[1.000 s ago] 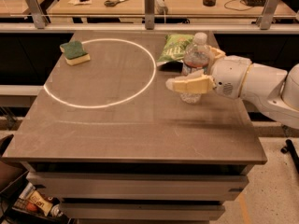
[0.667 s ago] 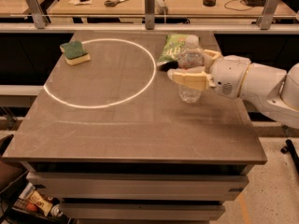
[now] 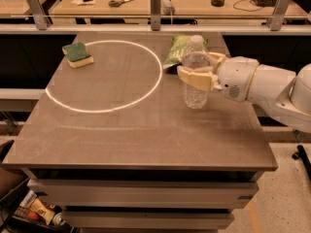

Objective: Move water bottle near sponge

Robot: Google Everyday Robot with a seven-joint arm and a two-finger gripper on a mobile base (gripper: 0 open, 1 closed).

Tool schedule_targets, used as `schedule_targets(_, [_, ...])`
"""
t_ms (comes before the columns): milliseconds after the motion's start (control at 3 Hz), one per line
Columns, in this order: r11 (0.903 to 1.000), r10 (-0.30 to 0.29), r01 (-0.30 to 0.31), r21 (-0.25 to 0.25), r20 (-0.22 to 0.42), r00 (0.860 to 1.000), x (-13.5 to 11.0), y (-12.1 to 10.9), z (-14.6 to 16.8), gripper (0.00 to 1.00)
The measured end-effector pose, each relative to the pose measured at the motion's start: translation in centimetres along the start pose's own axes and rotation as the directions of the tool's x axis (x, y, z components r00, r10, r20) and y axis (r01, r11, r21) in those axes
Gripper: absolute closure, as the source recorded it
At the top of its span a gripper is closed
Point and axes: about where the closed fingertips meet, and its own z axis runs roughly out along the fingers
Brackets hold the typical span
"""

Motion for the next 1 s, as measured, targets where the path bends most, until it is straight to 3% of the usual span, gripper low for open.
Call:
schedule_targets(333, [1.0,-0.002,0.002,-0.004,0.001,1.0,-0.1,0.2,0.2,1.0])
schedule_targets(1000, [0.9998,0.02,-0.019,-0.011,0.02,1.0,-1.4,-0.8,1.1,1.0])
